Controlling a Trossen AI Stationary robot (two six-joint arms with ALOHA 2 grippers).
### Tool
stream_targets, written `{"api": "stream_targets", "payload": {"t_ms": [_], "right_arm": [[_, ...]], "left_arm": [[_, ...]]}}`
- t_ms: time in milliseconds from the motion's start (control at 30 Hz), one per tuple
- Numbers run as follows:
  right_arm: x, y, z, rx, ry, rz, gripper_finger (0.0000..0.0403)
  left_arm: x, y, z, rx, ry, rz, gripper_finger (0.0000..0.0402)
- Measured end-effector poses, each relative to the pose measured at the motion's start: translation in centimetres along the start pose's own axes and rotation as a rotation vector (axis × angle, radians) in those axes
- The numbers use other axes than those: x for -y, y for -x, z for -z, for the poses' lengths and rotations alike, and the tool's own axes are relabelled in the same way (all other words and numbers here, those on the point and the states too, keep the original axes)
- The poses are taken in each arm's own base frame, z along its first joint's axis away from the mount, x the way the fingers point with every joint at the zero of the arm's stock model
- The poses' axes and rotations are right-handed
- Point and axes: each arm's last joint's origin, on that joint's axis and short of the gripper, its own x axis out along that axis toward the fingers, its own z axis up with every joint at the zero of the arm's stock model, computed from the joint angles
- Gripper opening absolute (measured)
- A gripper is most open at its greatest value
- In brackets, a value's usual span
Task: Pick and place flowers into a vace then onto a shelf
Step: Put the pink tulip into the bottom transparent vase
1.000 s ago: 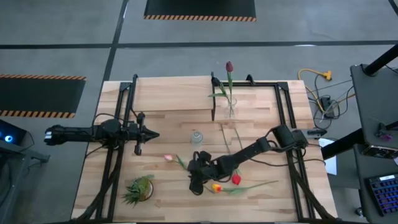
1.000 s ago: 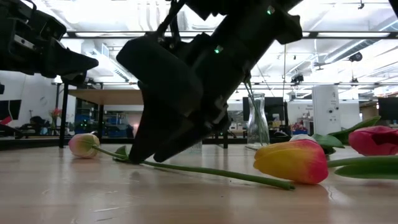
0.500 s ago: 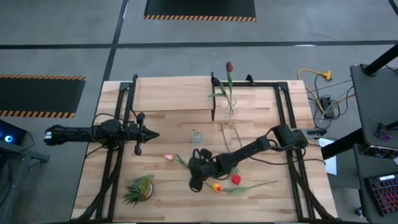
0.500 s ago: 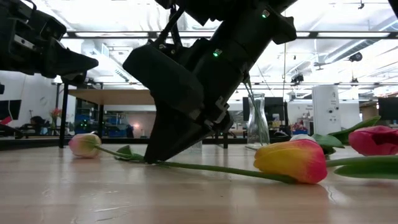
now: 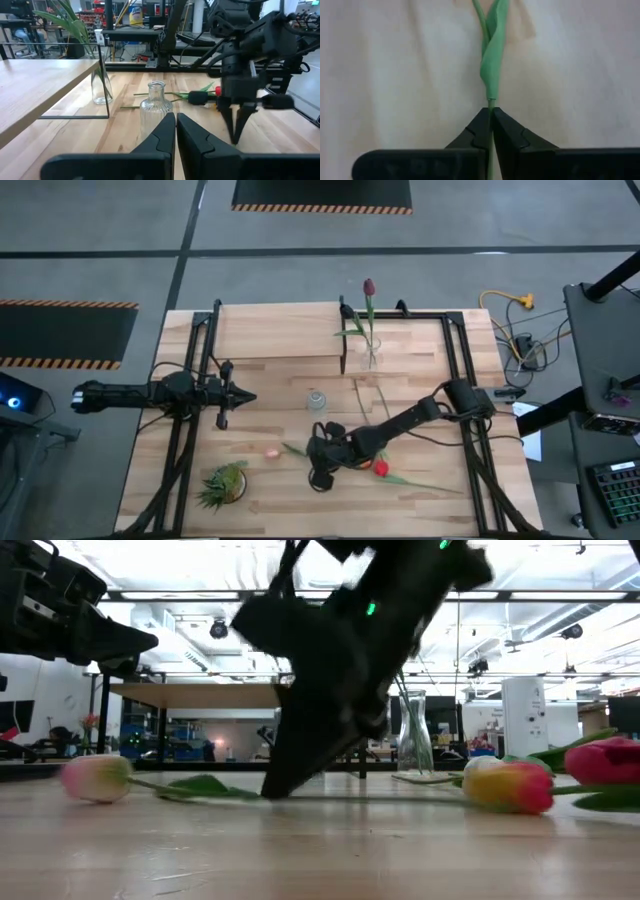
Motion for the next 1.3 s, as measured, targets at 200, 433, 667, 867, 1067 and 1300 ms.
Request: {"api": "stream_targets", "payload": {"t_ms": [200, 433, 667, 867, 1067, 1300], "right_arm": [[-0.1, 3.4, -2.4, 0.123, 0.037, -0.011, 0.0009], [0.1, 6.9, -3.8, 0.218, 0.077, 0.035, 0.0008], [0.9, 9.7, -5.0, 0.346, 0.1, 0.144, 0.0008], [2.1, 10.9, -6.7, 0.435, 0.132, 0.161, 0.0008], [3.6, 11.2, -9.0, 0.552, 0.169, 0.17, 0.0008], [5.9, 10.4, -10.1, 0.665, 0.163, 0.185, 0.0008]], "left_arm": [[0.0, 0.0, 0.0, 0.0, 0.0, 0.0, 0.0], [0.0, 0.0, 0.0, 0.0, 0.0, 0.0, 0.0], [0.0, 0.0, 0.0, -0.001, 0.0, 0.0, 0.0], [0.0, 0.0, 0.0, -0.001, 0.0, 0.0, 0.0], [0.0, 0.0, 0.0, -0.001, 0.0, 0.0, 0.0], [0.0, 0.0, 0.0, -0.001, 0.0, 0.0, 0.0]]}}
